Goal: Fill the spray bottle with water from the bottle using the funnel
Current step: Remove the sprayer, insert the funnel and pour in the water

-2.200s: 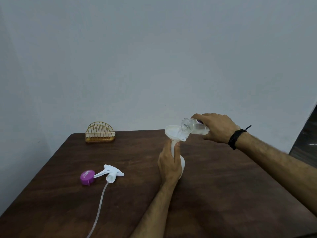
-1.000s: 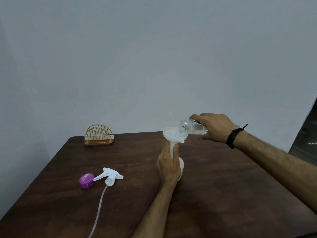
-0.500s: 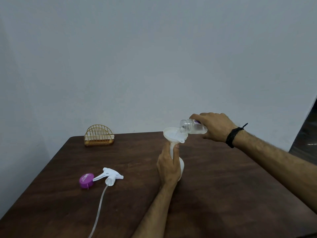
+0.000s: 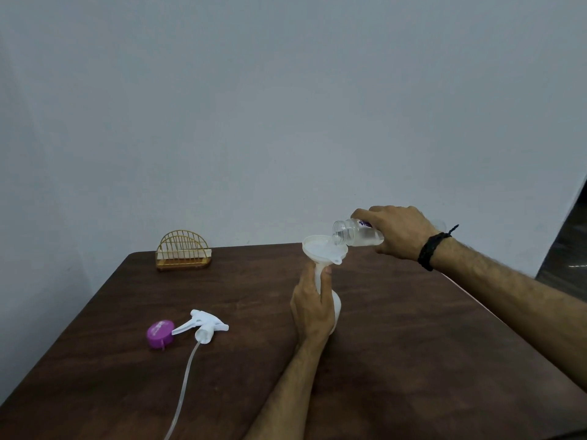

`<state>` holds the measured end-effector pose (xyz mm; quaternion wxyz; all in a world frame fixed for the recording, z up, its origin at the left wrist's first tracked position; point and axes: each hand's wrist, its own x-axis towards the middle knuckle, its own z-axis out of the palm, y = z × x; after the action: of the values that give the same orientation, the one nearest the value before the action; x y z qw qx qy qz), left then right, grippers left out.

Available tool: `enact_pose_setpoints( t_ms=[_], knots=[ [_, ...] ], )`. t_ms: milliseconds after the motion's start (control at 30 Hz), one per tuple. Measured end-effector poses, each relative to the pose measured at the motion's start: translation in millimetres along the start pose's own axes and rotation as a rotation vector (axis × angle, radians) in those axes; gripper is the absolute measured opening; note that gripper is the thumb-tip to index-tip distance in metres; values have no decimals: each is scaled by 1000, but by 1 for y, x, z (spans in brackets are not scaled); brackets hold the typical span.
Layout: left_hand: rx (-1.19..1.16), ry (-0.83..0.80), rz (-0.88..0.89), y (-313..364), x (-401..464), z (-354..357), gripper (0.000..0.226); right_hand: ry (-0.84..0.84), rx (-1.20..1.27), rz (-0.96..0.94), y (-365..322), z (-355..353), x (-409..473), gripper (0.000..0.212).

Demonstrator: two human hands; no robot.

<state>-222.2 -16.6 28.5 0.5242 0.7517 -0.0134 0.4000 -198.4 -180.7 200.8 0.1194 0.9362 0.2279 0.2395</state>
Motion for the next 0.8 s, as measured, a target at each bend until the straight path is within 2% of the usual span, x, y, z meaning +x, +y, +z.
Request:
enact_pose_setpoints(
  t_ms=[600, 800],
  knots=[
    [-3, 25, 29, -2, 1, 1, 31, 21, -2, -18, 2, 3, 1, 52],
    [-19, 30, 23, -4, 0, 3, 40, 34, 1, -17, 3, 1, 1, 50]
  ],
)
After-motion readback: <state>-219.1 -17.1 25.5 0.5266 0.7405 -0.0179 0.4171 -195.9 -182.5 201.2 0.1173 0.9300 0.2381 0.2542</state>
